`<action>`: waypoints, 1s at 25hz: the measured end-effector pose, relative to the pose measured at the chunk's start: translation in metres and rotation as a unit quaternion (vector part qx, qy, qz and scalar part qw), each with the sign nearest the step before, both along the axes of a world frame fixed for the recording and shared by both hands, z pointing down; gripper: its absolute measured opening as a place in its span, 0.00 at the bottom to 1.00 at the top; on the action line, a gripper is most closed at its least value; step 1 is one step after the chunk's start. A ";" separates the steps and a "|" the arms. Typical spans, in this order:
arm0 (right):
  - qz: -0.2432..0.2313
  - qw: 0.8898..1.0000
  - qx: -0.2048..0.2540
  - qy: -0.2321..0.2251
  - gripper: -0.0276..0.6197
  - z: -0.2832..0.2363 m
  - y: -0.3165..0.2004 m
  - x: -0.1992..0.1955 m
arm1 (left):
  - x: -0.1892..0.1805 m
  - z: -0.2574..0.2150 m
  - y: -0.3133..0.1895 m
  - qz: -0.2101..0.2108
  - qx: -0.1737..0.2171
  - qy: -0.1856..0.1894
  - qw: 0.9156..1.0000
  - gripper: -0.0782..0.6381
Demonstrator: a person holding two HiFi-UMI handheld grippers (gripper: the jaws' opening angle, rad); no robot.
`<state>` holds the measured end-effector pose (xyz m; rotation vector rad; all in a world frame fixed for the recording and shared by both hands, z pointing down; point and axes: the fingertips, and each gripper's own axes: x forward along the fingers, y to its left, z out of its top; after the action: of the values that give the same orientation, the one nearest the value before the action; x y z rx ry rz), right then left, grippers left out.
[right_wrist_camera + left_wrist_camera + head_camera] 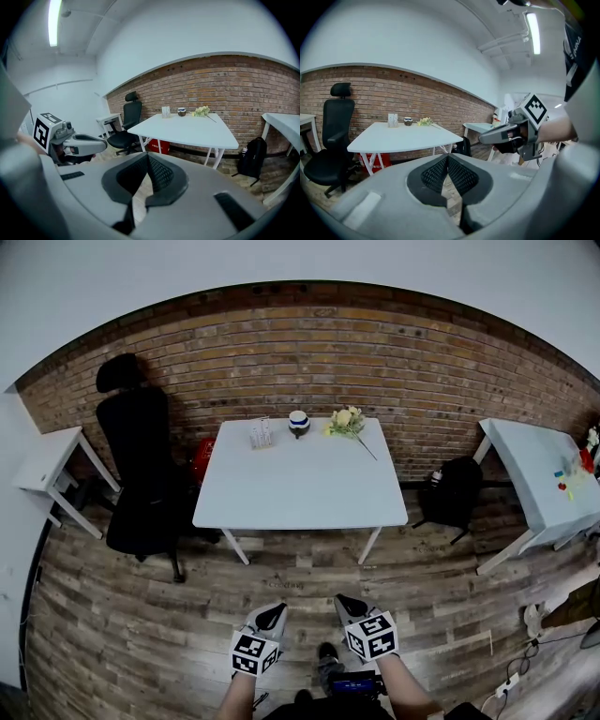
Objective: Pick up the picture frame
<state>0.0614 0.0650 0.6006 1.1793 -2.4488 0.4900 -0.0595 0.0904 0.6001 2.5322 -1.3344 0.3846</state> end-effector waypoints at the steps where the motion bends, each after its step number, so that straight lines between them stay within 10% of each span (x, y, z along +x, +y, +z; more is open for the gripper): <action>1: -0.003 1.000 0.001 -0.002 0.06 -0.003 -0.011 -0.001 | 0.000 -0.002 -0.010 -0.004 0.001 -0.001 1.000 0.13; 25: -0.040 0.999 -0.011 -0.022 0.06 -0.004 -0.175 0.027 | 0.029 -0.009 -0.157 -0.040 -0.012 -0.018 0.999 0.13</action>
<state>0.0880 -0.1096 0.5967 1.0684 -2.5098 0.5223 -0.0309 -0.0670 0.5907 2.4549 -1.4318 0.4292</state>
